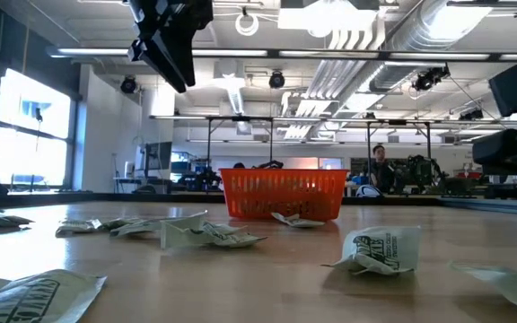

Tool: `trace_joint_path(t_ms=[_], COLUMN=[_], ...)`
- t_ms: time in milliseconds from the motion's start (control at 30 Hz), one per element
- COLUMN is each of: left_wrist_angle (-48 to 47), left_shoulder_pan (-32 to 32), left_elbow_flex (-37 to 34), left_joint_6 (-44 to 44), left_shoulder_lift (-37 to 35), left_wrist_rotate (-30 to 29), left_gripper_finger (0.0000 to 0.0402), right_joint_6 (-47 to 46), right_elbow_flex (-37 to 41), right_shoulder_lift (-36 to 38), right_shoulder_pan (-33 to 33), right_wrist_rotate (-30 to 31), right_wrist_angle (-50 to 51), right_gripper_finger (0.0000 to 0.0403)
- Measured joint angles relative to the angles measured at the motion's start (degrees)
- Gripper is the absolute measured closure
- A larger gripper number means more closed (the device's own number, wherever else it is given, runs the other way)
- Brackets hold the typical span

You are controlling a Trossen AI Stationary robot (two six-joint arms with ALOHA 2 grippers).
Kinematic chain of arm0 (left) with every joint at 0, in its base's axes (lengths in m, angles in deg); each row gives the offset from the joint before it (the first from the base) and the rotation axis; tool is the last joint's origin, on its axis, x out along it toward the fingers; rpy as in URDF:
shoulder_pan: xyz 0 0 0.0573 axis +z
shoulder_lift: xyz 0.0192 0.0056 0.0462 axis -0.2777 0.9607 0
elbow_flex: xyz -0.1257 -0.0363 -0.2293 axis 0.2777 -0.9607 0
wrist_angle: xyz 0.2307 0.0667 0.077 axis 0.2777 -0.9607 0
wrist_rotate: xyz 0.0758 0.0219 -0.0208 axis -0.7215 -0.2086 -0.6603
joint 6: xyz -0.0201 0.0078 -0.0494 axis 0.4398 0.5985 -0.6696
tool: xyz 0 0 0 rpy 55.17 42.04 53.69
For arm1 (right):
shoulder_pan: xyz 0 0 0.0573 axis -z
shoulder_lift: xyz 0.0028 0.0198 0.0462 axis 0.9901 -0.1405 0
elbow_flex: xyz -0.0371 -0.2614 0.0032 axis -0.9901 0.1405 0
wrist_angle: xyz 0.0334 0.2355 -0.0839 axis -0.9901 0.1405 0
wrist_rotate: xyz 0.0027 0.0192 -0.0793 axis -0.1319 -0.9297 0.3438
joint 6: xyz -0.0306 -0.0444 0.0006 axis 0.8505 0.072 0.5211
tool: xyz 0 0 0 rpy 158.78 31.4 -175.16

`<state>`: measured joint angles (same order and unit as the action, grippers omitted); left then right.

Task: Pick and place Stevia / Truvia into bins
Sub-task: Put the light green stevia packet into the orange bin

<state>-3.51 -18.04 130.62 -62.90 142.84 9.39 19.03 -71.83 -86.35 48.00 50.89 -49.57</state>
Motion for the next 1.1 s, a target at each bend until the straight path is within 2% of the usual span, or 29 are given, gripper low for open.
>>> trace_joint_path(t_ms=[100,267,333,400,567,733,800,900,967,1100], left_wrist_angle=[0.0,-0.1,-0.1,-0.1,-0.1,-0.7,-1.9,-2.2,-3.5,-6.1], left_shoulder_pan=[0.0,0.0,0.0,0.0,0.0,0.0,0.0,-1.3,-3.1,-7.7], left_elbow_flex=[0.0,0.0,0.0,0.0,0.0,0.0,0.0,-1.0,-2.1,-5.0], left_joint_6=[0.0,0.0,0.0,0.0,0.0,0.0,0.0,-0.9,-4.0,-10.4], left_shoulder_lift=[0.0,0.0,0.0,0.0,0.0,0.0,0.0,0.0,0.1,0.1], left_wrist_rotate=[-0.1,-0.1,-0.1,-0.1,-0.1,0.2,0.7,0.5,-1.0,-1.6], left_gripper_finger=[0.0213,0.0214,0.0216,0.0217,0.0218,0.0218,0.0218,0.0218,0.0218,0.0218], right_joint_6=[-2.0,-2.7,-4.3,-5.0,-5.3,-4.1,-1.4,5.5,6.6,4.9], right_elbow_flex=[-0.1,-0.2,-1.6,-4.1,-11.3,-17.0,-17.7,-17.7,-17.5,-17.5], right_shoulder_lift=[-0.9,-0.9,-1.1,-1.3,-0.6,0.5,0.4,-0.9,-2.4,-4.7], right_shoulder_pan=[0.0,0.6,1.8,3.3,8.1,16.0,19.3,23.5,25.6,29.1], right_wrist_rotate=[1.6,3.7,3.9,6.4,21.2,29.6,28.5,20.7,17.9,16.7], right_wrist_angle=[0.1,1.2,4.6,9.6,16.1,10.4,4.0,-5.6,-7.8,-8.1], right_gripper_finger=[0.0239,0.0331,0.0371,0.0394,0.0381,0.0398,0.0389,0.0369,0.0352,0.0307])
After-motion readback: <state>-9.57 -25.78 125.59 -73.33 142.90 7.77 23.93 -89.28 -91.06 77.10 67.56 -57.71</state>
